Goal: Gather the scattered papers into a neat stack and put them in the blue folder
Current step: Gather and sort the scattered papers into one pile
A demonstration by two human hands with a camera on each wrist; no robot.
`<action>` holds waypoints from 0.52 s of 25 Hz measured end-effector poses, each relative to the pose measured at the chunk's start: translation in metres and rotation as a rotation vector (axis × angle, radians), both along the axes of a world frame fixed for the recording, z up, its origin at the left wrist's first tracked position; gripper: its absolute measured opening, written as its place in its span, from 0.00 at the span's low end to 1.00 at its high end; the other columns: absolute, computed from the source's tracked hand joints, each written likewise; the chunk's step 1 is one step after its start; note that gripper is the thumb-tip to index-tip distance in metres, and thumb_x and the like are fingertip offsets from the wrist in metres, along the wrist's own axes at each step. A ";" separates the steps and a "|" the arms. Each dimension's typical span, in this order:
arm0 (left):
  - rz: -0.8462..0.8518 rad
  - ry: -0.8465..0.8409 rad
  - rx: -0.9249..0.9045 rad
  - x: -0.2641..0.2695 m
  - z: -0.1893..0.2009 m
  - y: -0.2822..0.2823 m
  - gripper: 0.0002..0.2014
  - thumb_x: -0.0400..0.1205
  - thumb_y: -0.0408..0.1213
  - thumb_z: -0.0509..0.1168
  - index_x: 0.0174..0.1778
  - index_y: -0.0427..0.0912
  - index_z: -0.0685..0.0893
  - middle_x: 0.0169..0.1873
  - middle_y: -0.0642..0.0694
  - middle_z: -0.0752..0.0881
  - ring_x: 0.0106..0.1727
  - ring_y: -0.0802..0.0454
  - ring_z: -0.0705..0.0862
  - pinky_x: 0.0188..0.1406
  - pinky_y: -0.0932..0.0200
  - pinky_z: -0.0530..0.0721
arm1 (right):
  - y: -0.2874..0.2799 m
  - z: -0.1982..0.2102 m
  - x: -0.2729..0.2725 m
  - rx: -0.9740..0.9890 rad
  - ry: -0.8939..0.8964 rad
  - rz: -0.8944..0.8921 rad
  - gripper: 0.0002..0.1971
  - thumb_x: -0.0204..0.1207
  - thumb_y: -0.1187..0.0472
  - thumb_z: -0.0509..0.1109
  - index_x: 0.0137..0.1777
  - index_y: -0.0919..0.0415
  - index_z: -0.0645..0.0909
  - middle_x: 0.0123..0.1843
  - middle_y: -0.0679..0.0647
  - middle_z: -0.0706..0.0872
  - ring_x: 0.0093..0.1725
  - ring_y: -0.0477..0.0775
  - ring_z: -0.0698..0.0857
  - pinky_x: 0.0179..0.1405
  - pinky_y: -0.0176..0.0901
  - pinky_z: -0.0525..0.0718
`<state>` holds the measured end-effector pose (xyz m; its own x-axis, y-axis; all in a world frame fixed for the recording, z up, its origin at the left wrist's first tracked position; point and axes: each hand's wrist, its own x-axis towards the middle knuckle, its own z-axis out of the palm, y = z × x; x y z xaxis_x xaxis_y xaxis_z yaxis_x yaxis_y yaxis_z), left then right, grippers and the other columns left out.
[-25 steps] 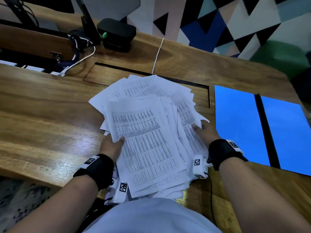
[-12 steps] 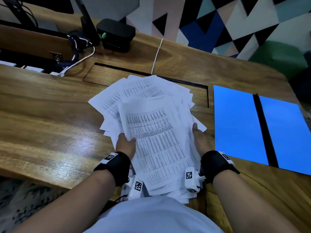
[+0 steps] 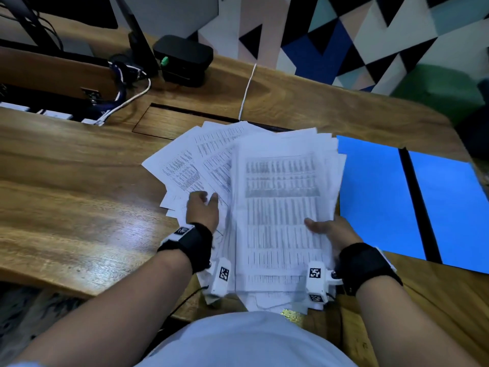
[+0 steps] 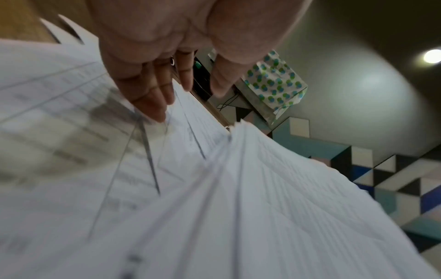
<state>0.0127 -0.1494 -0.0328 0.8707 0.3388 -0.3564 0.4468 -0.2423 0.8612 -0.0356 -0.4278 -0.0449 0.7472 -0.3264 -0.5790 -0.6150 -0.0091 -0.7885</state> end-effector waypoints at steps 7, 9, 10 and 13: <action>-0.091 0.265 0.322 0.075 0.011 -0.021 0.39 0.77 0.45 0.69 0.79 0.36 0.59 0.77 0.36 0.68 0.76 0.37 0.70 0.73 0.46 0.69 | -0.001 -0.015 -0.004 -0.203 -0.009 -0.046 0.37 0.61 0.62 0.82 0.71 0.66 0.74 0.66 0.64 0.83 0.62 0.65 0.84 0.66 0.63 0.80; -0.039 0.316 0.209 0.087 0.010 -0.029 0.38 0.76 0.45 0.71 0.77 0.36 0.62 0.75 0.39 0.71 0.73 0.41 0.74 0.70 0.50 0.73 | -0.003 -0.026 -0.003 -0.204 -0.007 -0.041 0.43 0.55 0.56 0.82 0.72 0.65 0.72 0.66 0.64 0.83 0.62 0.65 0.83 0.66 0.64 0.81; -0.029 0.340 0.159 0.087 0.010 -0.029 0.34 0.76 0.46 0.70 0.75 0.38 0.66 0.72 0.40 0.75 0.68 0.43 0.78 0.68 0.52 0.76 | -0.002 -0.027 -0.002 -0.201 -0.021 -0.031 0.45 0.54 0.55 0.82 0.73 0.64 0.72 0.66 0.63 0.82 0.62 0.65 0.83 0.66 0.63 0.81; -0.130 0.366 0.150 0.087 -0.001 -0.031 0.29 0.76 0.45 0.69 0.72 0.38 0.72 0.68 0.40 0.81 0.61 0.42 0.84 0.67 0.49 0.80 | -0.005 -0.026 -0.003 -0.212 -0.028 -0.005 0.40 0.61 0.59 0.82 0.73 0.64 0.71 0.66 0.62 0.83 0.63 0.64 0.83 0.67 0.61 0.81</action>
<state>0.0997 -0.1806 -0.0342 0.7349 0.3063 -0.6050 0.6741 -0.4278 0.6022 -0.0390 -0.4325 -0.0710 0.7599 -0.4426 -0.4760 -0.5933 -0.1733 -0.7861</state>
